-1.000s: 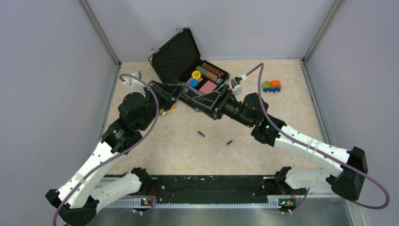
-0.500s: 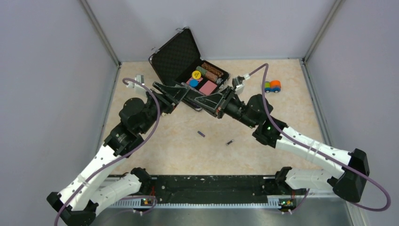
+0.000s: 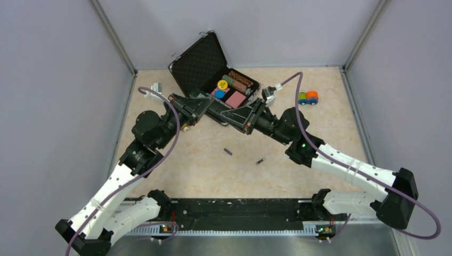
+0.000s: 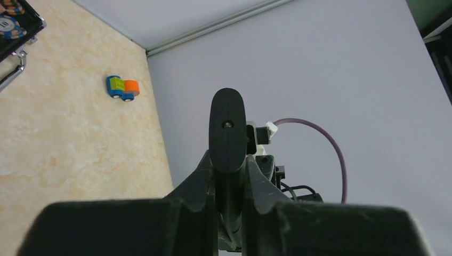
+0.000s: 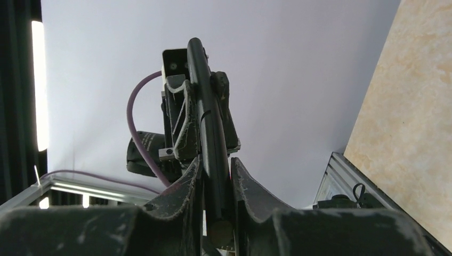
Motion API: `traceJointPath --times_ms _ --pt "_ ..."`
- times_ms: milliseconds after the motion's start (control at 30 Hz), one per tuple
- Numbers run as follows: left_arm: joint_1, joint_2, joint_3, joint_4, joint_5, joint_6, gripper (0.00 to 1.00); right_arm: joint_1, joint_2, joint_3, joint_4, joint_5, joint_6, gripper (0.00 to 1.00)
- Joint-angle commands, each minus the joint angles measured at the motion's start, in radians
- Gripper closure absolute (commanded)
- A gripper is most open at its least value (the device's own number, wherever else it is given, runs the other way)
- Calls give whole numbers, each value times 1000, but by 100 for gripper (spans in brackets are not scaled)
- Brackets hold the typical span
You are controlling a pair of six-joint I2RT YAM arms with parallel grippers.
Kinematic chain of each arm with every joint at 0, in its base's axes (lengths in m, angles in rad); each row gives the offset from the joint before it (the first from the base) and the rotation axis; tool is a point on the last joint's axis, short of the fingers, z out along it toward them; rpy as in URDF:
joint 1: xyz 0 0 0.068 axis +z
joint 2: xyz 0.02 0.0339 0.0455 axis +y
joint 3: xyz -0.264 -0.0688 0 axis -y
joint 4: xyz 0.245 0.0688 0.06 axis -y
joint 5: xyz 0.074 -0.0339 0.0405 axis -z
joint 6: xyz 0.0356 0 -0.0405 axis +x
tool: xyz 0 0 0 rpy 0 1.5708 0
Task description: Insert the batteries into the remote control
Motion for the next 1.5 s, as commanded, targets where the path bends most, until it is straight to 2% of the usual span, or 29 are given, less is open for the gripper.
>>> traceJointPath --times_ms 0,200,333,733,900,1000,1200,1367,1467 --pt "19 9 -7 17 24 54 100 -8 -11 -7 13 2 -3 76" --pt "32 11 0 5 17 52 100 -9 -32 -16 -60 45 -8 49" --pt "38 28 13 -17 23 70 100 -15 -37 -6 -158 65 -17 47" --pt "54 79 61 -75 36 149 100 -30 -40 0 -342 115 -64 63" --pt "56 110 99 -109 86 240 100 -34 -26 22 -406 124 -84 70" --pt "57 134 140 -162 95 312 100 -34 -19 32 -432 124 -94 71" --pt "57 146 140 -146 103 367 100 -33 -11 33 -444 124 -98 72" --pt "57 161 119 -137 96 390 100 -33 -8 46 -460 124 -107 81" --pt "57 162 112 -156 62 410 100 -33 -5 46 -483 140 -107 81"
